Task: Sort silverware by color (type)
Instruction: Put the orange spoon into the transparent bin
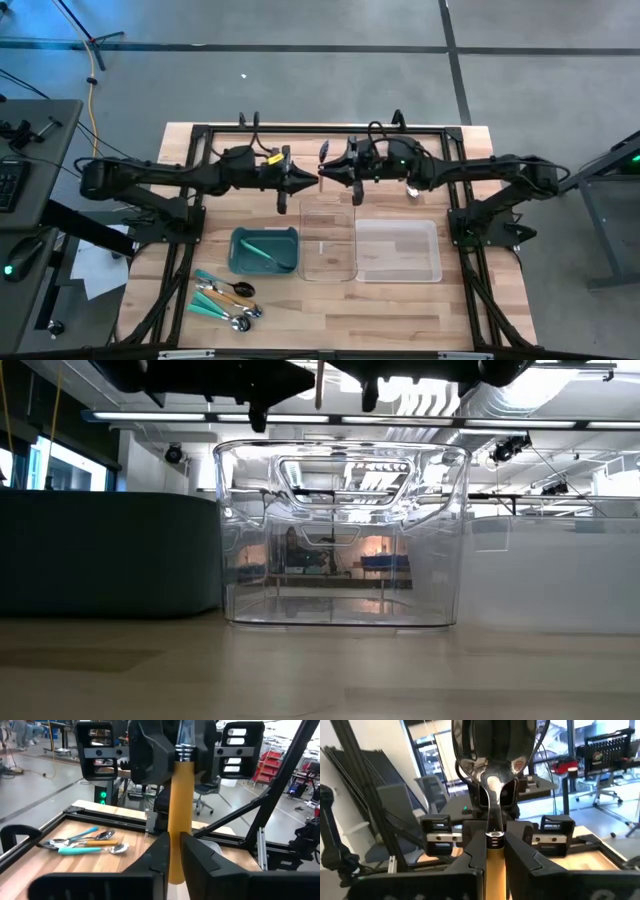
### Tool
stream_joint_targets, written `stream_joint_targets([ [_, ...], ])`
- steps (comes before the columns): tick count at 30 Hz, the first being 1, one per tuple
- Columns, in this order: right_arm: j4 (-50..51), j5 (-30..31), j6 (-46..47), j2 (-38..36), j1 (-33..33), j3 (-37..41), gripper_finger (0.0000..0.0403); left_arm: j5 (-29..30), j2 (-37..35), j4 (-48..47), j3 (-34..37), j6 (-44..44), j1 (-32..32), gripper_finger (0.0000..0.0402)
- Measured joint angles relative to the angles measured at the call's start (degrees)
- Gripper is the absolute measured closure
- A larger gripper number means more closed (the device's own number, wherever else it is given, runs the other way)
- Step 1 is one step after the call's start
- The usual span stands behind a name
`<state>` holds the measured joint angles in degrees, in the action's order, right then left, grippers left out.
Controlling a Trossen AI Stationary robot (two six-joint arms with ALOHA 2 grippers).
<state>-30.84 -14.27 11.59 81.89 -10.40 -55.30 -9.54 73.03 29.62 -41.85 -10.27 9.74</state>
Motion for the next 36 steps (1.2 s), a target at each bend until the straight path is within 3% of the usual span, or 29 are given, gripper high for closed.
stream_joint_targets([
  [13, -0.37, -0.37, -0.08, -0.22, -0.06, -0.18, 0.0376, -0.09, 0.24, 0.69, -0.07, -4.62, -0.04, 0.0236],
  [20, -1.68, -0.35, 0.08, -0.22, -0.06, -0.18, 0.0376, -1.88, 5.81, 1.07, -4.18, -4.37, -0.90, 0.0208],
  [26, -1.55, -0.85, 0.09, -0.22, -0.06, -0.18, 0.0376, -1.97, 8.45, -0.89, -8.37, -1.13, -1.55, 0.0226],
  [29, -1.11, -0.86, -0.06, -0.22, -0.06, -0.18, 0.0376, -1.98, 8.39, -3.47, -8.37, -0.38, -1.39, 0.0259],
  [34, -0.95, -1.01, -0.07, -0.20, -0.21, -0.18, 0.0376, -2.01, 7.70, -5.94, -8.35, 1.21, -1.34, 0.0351],
  [36, -1.11, -1.19, -0.11, -0.17, -0.21, -0.18, 0.0376, -1.61, 7.64, -5.73, -8.35, 1.70, -1.18, 0.0354],
])
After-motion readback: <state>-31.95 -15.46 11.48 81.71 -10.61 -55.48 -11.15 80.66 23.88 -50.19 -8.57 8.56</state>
